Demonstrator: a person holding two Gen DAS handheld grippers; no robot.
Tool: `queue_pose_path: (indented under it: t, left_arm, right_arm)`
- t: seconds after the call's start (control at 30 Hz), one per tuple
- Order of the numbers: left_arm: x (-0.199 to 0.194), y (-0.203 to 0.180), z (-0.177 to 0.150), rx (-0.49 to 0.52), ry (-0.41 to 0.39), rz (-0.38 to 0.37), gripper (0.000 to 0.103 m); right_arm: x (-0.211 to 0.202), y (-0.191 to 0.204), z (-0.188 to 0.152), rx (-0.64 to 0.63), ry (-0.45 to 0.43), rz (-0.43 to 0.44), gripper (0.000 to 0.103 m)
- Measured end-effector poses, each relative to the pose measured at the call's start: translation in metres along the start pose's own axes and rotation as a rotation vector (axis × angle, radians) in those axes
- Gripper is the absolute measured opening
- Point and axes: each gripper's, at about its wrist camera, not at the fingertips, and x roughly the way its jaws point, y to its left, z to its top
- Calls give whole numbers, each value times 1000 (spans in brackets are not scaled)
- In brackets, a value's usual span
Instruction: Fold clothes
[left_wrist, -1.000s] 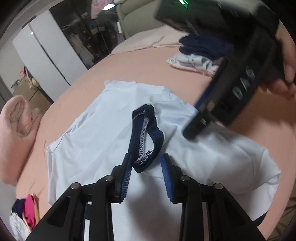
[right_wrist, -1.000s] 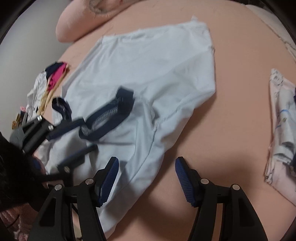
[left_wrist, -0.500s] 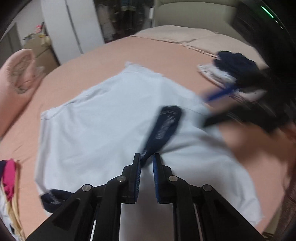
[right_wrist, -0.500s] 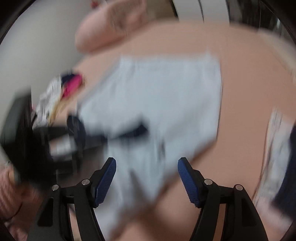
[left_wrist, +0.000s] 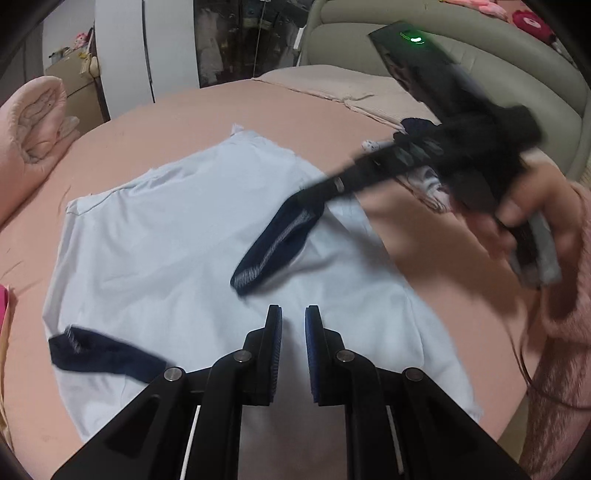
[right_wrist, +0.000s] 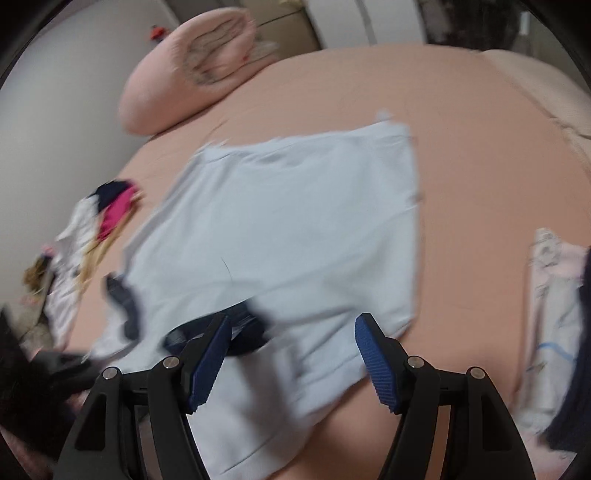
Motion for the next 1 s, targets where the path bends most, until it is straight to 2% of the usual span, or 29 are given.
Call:
queue_pose_path:
  t: [0.07, 0.13, 0.2, 0.27, 0.33, 0.4, 0.53, 0.67, 0.77, 0.87, 0.93, 1.0]
  left_arm:
    - [6, -16, 1, 58, 20, -50, 11]
    - [17, -35, -10, 116, 94, -54, 11]
    - [13, -46, -23, 124, 94, -63, 11]
    - [4, -52, -31, 103, 71, -93, 11]
    - [-8, -56, -36, 70, 40, -118, 11]
    - [-15, -62, -39, 72, 25, -144, 11]
    - [-5, -81, -48, 135, 97, -163, 11]
    - [-9, -91, -50, 129, 75, -194, 10]
    - [-12, -106, -52, 190, 80, -233, 11]
    - [-16, -96, -45, 147, 92, -232, 11]
    - [-27, -79, -38, 95, 55, -224, 11]
    - [-32, -69, -33, 104, 32, -166, 11]
  right_arm:
    - [3, 13, -5, -63, 9, 0, 69]
    - [13, 17, -7, -83, 57, 23, 69]
    - [25, 22, -8, -94, 104, 45, 69]
    - [30, 24, -12, -133, 101, -3, 69]
    - [37, 19, -13, -109, 83, -32, 69]
    - [38, 11, -12, -50, 60, -8, 69]
    - [38, 12, -11, -61, 55, -19, 69]
    - [37, 13, -8, -31, 17, -31, 69]
    - [36, 16, -4, -32, -19, -43, 69]
    - [27, 15, -3, -34, 66, -49, 69]
    - [5, 14, -8, -35, 63, -60, 69]
    - [-17, 14, -22, -49, 69, -94, 69]
